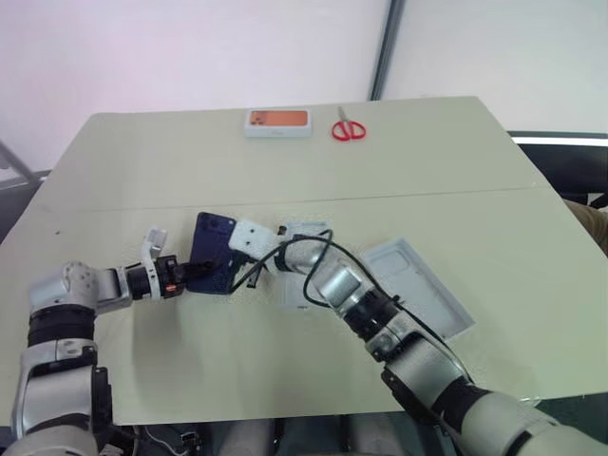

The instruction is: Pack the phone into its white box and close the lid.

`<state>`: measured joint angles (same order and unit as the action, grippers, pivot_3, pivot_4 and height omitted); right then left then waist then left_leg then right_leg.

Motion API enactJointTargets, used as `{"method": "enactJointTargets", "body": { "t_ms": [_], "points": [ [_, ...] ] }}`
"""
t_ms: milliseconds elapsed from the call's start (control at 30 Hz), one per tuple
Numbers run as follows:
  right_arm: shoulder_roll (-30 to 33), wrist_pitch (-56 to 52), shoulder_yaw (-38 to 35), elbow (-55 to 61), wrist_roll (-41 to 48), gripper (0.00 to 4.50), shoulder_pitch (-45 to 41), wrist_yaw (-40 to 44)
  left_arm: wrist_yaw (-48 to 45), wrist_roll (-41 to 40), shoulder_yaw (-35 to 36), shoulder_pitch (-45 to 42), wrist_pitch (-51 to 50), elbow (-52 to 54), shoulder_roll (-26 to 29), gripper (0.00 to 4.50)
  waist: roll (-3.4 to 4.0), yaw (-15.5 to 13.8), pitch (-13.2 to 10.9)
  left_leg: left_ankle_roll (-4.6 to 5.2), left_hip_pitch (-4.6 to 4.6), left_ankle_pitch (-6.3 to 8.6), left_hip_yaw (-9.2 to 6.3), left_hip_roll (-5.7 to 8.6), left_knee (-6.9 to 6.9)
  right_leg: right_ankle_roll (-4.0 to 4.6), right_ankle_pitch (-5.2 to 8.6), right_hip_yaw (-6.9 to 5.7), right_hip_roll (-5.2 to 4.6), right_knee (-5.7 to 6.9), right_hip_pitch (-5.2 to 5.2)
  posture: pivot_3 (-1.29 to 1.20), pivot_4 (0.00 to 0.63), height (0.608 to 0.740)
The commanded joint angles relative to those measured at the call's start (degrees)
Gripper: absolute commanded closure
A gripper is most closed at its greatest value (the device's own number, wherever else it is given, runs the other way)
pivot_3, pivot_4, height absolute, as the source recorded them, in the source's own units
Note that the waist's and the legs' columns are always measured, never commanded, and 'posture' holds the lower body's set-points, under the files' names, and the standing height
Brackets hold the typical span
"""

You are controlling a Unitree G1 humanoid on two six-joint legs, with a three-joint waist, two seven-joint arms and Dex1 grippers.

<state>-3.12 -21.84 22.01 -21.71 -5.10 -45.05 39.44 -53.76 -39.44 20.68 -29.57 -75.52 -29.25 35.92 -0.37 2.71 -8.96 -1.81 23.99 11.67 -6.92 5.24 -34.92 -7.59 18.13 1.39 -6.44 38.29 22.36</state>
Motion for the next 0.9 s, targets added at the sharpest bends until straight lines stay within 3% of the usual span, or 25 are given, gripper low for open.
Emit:
{"method": "enactJointTargets", "body": {
  "t_ms": [33, 133, 333, 467, 633, 900],
  "points": [
    [1.5, -8.2, -10.5, 14.5, 15.7, 4.24, 1.3, 7.7, 2.8, -3.5, 6.2, 3.2, 3.4, 7.7, -1.8, 4.49, -0.03, -0.1, 0.0, -0.01, 0.07, 0.0, -0.01, -0.03, -0.02, 0.0, 0.0, 0.0, 0.01, -0.01, 0.04, 0.0, 0.15, 0.74],
    [5.4, -11.7, -11.4, 21.8, 19.4, 3.21, 3.8, 10.4, 3.5, -8.3, 8.8, 3.0, -2.9, 9.7, -2.9, 4.5, -0.06, -0.3, 0.0, -0.01, 0.31, 0.0, -0.08, -0.04, -0.14, 0.01, -0.01, -0.06, 0.01, -0.06, 0.13, 0.0, 0.15, 0.74],
    [19.4, -7.6, -12.2, 31.5, 19.8, 0.11, 12.1, 15.6, 14.2, -16.0, 15.4, 0.9, -12.0, 21.2, -11.7, 4.5, -0.14, -0.9, -0.1, 0.01, 0.38, 0.01, -0.1, 0.03, -0.19, 0.0, 0.0, -0.1, -0.03, -0.09, 0.1, 0.0, 0.15, 0.74],
    [28.1, -1.0, -14.2, 35.1, 19.0, 0.05, 18.0, 18.0, 22.2, -18.4, 18.4, -0.3, -15.8, 27.3, -18.8, 4.5, -0.24, -0.7, -0.1, 0.02, 0.44, 0.01, 0.0, 0.01, -0.19, -0.01, 0.0, -0.08, -0.03, -0.08, 0.0, 0.0, 0.15, 0.74],
    [37.5, 0.3, -20.3, 37.8, 23.6, 0.05, 25.5, 22.9, 29.9, -21.9, 17.2, 0.0, -17.0, 30.8, -26.0, 4.5, -0.32, -0.6, -0.2, 0.02, 0.44, 0.01, 0.06, -0.05, -0.19, -0.02, 0.0, -0.08, 0.0, -0.11, -0.03, 0.0, 0.15, 0.74],
    [45.6, 8.2, -26.9, 34.7, 23.7, 0.05, 33.5, 24.6, 36.6, -23.8, 12.4, 2.9, -17.0, 31.5, -32.8, 4.5, -0.48, -1.9, -0.3, 0.08, 0.42, 0.04, 0.2, -0.06, -0.33, -0.02, 0.0, -0.04, -0.02, -0.13, -0.1, 0.0, 0.15, 0.74]
  ]
}}
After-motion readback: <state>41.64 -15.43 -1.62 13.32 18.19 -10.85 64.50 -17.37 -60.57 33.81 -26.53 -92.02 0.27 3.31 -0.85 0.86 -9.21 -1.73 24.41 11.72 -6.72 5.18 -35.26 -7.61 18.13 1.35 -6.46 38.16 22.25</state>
